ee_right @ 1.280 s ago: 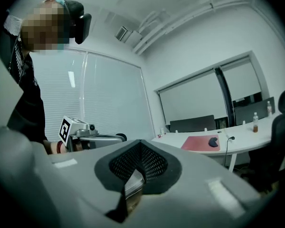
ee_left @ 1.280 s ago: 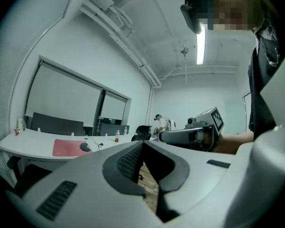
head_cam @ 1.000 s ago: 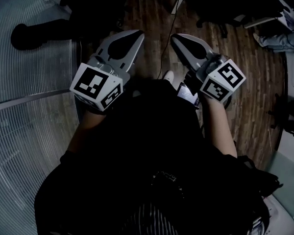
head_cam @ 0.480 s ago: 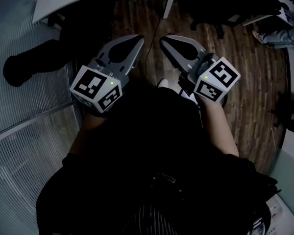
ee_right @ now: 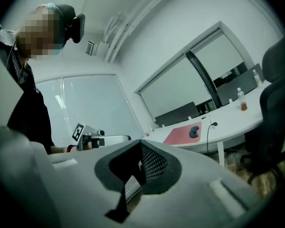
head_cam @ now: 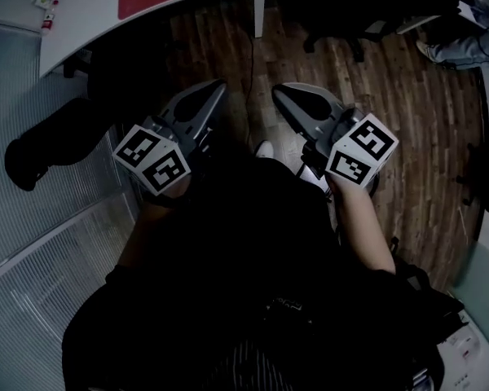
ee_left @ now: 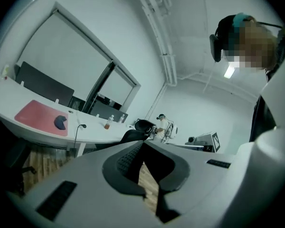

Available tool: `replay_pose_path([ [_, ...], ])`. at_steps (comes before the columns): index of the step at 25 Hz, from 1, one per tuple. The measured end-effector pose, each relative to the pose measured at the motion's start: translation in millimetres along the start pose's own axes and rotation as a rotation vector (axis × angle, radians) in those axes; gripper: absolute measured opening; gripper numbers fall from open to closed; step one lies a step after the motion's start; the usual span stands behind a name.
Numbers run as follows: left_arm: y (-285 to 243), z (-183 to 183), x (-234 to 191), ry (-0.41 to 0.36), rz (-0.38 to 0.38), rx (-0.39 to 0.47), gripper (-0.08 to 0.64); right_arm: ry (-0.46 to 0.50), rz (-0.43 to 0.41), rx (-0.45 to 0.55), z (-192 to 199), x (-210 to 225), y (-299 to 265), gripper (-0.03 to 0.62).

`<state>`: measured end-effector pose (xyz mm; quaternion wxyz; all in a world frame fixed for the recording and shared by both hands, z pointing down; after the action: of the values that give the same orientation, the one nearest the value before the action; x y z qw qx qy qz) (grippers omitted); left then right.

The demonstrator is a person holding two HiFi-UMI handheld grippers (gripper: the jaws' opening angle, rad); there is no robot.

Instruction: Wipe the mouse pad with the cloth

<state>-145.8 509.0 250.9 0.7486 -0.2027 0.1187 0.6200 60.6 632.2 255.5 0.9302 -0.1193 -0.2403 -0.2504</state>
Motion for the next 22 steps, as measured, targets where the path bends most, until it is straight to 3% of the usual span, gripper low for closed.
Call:
replay_pose_path([
  [2,-12,1,5,-0.03,0.028,-0.024,0.0,-0.011,0.01,0.017,-5,12,7,-0.003],
  [5,-26,-9,11,-0.137,0.057,-0.06,0.0,-0.019,0.029,0.054,-14,23,8,-0.003],
  [9,-32,-33,0,-0.24,-0.056,-0.052,0.0,0.007,0.087,0.128,-38,30,-2,-0.003],
  [11,-35,-45,-7,-0.201,-0.1,-0.015,0.0,0.028,0.08,0.154,-58,28,-14,-0.003],
  [14,-45,-66,-21,-0.131,-0.072,0.061,-0.002,0.072,0.056,0.221,-97,21,-34,-0.003],
  [17,-55,-93,-47,-0.178,-0.04,0.103,-0.002,0.113,0.067,0.257,-128,17,-47,-0.003],
  [22,-85,-126,-104,-0.241,0.042,0.115,0.0,0.176,0.16,0.246,-163,36,-68,-0.003],
])
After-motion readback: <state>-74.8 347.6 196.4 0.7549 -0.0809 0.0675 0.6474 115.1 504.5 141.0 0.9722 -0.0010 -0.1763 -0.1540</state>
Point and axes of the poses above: the fingertips, and each gripper's own axes: y backward along the fingers, x to its right, z out of its underside, the point moved 10 cm from there along y, backward along the fingers, and after that the axes turned 4 degrees about -y, right-handed, at the moved point
